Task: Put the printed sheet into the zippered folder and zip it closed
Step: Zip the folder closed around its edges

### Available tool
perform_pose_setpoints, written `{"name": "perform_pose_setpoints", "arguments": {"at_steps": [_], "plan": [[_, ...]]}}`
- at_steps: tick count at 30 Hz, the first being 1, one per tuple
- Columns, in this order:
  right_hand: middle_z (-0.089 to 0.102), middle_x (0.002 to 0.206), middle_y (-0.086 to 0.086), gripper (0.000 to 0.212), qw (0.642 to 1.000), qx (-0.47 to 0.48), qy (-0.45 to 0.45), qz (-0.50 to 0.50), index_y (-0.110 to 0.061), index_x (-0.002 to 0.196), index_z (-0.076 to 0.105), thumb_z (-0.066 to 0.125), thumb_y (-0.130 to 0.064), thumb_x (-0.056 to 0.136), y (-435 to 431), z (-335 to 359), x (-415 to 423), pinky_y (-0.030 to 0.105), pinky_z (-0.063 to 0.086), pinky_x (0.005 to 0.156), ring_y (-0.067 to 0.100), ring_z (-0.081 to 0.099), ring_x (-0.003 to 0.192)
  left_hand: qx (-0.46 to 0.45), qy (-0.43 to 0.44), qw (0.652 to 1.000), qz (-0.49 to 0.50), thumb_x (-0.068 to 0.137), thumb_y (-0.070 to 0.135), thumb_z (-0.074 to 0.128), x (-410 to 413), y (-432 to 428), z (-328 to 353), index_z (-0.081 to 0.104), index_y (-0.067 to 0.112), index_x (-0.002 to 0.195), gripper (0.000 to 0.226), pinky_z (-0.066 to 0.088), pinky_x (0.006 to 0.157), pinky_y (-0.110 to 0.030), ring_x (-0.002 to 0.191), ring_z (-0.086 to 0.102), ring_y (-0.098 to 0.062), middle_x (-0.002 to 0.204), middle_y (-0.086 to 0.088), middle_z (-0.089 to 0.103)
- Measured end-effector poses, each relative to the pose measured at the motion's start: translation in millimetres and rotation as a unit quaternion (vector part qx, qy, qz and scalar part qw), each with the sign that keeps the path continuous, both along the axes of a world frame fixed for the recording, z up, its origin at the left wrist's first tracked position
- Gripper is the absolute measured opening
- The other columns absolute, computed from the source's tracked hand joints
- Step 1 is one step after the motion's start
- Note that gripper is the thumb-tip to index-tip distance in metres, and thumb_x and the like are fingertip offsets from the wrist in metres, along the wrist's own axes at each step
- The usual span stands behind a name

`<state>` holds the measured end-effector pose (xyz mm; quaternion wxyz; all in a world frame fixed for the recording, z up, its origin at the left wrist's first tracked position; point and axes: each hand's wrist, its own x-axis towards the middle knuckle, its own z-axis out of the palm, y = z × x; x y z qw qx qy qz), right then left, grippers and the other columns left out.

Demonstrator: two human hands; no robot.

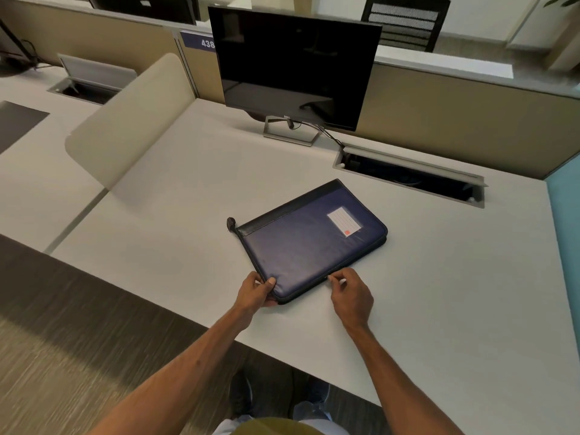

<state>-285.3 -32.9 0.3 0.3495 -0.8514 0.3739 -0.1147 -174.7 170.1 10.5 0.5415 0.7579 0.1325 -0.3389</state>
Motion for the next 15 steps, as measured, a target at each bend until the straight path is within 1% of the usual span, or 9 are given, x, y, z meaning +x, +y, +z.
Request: {"name": "perform_pose_setpoints", "arguments": {"at_steps": [4,8,11,13,15], "plan": [[0.078,0.100,0.004,0.007,0.999,-0.001,0.001,-0.035,-0.013,0.100,0.073,0.072,-0.020,0.099,-30.2,6.6,10.4,0.038,0.056,0.076,0.029,0.073,0.089,-0.002,0.001,1.000,0.000,0.107,0.017,0.067,7.7,0.0,5.4,0.053,0.002,0.113,0.021,0.064,0.096,-0.056,0.078,0.067,-0.026,0.092,-0.017,0.066],[0.077,0.105,0.008,0.009,0.997,-0.003,0.020,-0.069,-0.011,0.105,0.072,0.069,-0.019,0.101,-65.0,11.8,16.8,0.042,0.056,0.080,0.034,0.071,0.096,0.010,0.009,1.000,-0.011,0.107,0.018,0.067,15.0,10.4,9.1,0.055,-0.004,0.121,0.029,0.065,0.094,-0.052,0.084,0.067,-0.029,0.096,-0.018,0.067],[0.075,0.111,0.010,0.010,0.992,0.005,0.030,-0.122,-0.010,0.107,0.071,0.068,-0.016,0.101,-97.8,15.4,17.2,0.042,0.054,0.085,0.038,0.070,0.103,0.032,0.004,0.999,-0.013,0.108,0.020,0.066,22.0,22.9,11.8,0.053,0.003,0.111,0.022,0.064,0.097,-0.055,0.089,0.066,-0.032,0.101,-0.024,0.064],[0.076,0.111,0.011,0.008,0.993,0.001,0.041,-0.114,-0.010,0.105,0.072,0.068,-0.015,0.100,-115.9,16.2,14.6,0.042,0.055,0.086,0.038,0.070,0.102,0.044,0.002,0.999,-0.006,0.107,0.021,0.067,26.6,32.0,10.6,0.053,0.001,0.110,0.024,0.063,0.099,-0.058,0.092,0.066,-0.034,0.106,-0.029,0.064],[0.076,0.107,0.011,0.007,0.996,-0.004,0.044,-0.076,-0.009,0.102,0.073,0.068,-0.014,0.100,-124.9,15.6,12.0,0.043,0.056,0.086,0.038,0.070,0.098,0.077,-0.010,0.997,-0.019,0.107,0.023,0.068,29.1,36.1,10.1,0.055,-0.007,0.118,0.035,0.064,0.096,-0.058,0.093,0.069,-0.036,0.113,-0.034,0.069]]}}
